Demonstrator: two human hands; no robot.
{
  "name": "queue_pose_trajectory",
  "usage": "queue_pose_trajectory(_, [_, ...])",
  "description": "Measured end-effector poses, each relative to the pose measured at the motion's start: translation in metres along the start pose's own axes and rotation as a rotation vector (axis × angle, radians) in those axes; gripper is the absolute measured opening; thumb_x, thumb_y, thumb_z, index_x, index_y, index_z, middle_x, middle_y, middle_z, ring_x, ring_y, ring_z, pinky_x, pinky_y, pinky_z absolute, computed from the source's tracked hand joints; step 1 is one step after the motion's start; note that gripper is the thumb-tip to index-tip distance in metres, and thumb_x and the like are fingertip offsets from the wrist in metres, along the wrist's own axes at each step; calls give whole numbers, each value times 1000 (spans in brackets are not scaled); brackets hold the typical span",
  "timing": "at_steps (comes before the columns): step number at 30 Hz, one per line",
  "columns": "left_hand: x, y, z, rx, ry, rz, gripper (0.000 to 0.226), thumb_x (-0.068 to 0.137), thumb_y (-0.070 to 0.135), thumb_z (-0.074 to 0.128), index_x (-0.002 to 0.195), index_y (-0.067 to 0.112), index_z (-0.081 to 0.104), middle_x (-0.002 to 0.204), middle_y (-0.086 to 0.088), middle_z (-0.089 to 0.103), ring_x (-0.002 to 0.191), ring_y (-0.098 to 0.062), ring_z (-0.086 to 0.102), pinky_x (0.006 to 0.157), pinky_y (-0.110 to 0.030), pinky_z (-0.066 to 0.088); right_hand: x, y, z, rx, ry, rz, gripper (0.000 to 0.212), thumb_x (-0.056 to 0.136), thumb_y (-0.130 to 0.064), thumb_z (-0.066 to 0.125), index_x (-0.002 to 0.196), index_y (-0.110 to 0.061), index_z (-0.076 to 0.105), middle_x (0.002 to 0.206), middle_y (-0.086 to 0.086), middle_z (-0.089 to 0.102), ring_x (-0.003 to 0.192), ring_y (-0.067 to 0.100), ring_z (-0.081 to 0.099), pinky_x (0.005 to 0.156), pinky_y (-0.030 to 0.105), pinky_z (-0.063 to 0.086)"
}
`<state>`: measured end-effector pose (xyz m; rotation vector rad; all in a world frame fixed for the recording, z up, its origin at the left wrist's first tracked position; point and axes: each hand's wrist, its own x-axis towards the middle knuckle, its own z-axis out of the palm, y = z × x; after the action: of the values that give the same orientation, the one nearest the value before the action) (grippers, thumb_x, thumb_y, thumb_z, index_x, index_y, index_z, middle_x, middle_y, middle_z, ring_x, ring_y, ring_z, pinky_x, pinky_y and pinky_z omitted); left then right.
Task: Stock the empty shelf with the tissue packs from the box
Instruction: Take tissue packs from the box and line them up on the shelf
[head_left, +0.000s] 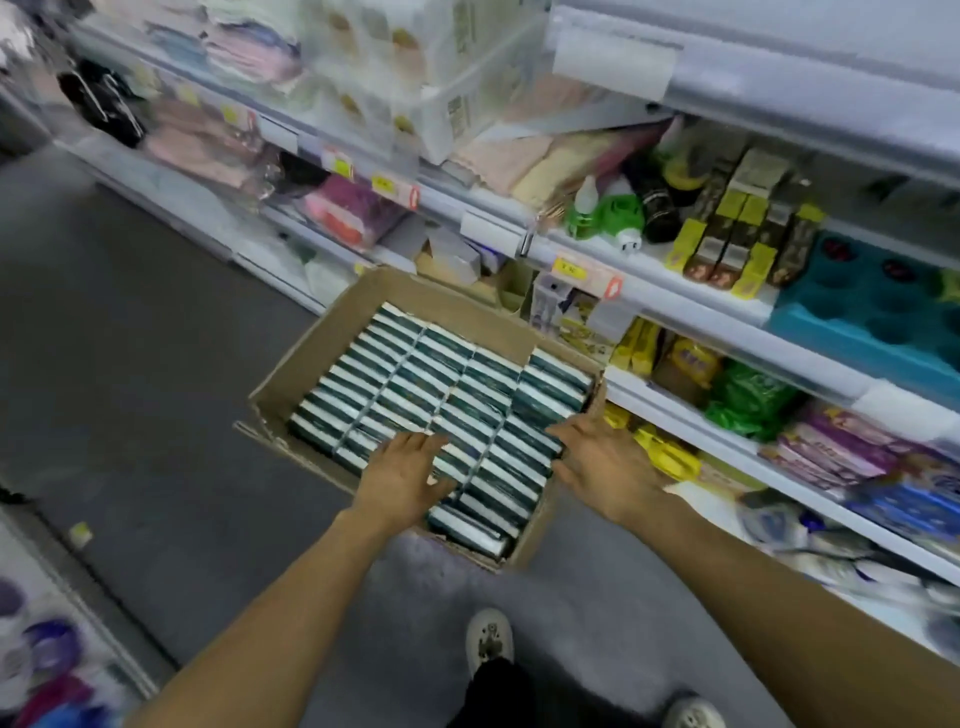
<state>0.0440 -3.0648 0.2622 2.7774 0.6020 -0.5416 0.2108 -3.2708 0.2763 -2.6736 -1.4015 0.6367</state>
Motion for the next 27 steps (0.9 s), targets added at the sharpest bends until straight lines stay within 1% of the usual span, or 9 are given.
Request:
queue_pose_trajectory(3, [20,-22,27,-112,-197,2,59,96,48,54,147,24,40,145,-6,46,136,-26,36,108,-44,38,24,3,17,-2,-81,61,48,99,-37,45,145,-24,38,143,4,42,132,26,39,100,42,42])
queue_pose_trajectory(7, [40,-42,55,-317,-400,40,63,85,51,69,139,22,51,144,-3,51,127,-21,51,104,-38,44,51,9,27,-22,-165,118,50,99,-31,48,146,-21,36,145,9,39,135,28,35,101,42,42])
queue_pose_trajectory(11, [54,-49,79,-335,-547,89,63,83,41,76,137,20,53,140,-4,54,123,-20,54,103,-33,44,81,19,35,-88,-169,143,54,97,-31,49,148,-19,33,147,10,37,135,30,34,100,41,40])
queue_pose_trajectory(15, [67,-53,96,-429,-569,45,56,86,44,71,136,25,54,141,-2,52,124,-21,52,101,-33,43,101,27,49,-145,-169,179,57,96,-31,50,148,-20,29,143,11,40,131,31,39,98,40,38])
queue_pose_trajectory(18, [78,-45,99,-466,-511,-4,57,97,53,49,145,23,43,139,-8,52,120,-27,52,96,-35,42,109,25,57,-230,-131,226,67,95,-38,53,149,-17,20,143,9,43,131,28,41,104,39,31])
queue_pose_trajectory(20, [83,-39,101,-586,-486,-67,56,100,53,39,145,19,40,136,-12,54,116,-28,55,95,-36,43,116,23,61,-300,-114,248,65,92,-46,56,141,-14,27,137,7,49,127,27,44,102,40,31])
queue_pose_trajectory(22, [84,-35,102,-705,-507,-77,66,95,61,43,146,19,39,139,-7,52,120,-24,52,100,-34,42,122,21,66,-354,-118,266,57,91,-48,57,130,-13,34,125,6,57,119,26,49,101,42,31])
queue_pose_trajectory(24, [85,-34,104,-730,-511,-53,78,87,63,57,148,19,37,136,-2,52,120,-21,51,100,-31,40,125,20,70,-400,-122,257,50,92,-42,55,128,-13,36,114,4,64,112,25,53,102,42,31])
queue_pose_trajectory(27, [86,-33,106,-706,-405,-62,62,86,44,71,138,16,49,103,-1,59,94,-16,56,83,-28,46,120,19,67,-332,-52,267,38,95,-35,53,124,-13,41,105,5,67,107,26,56,98,39,34])
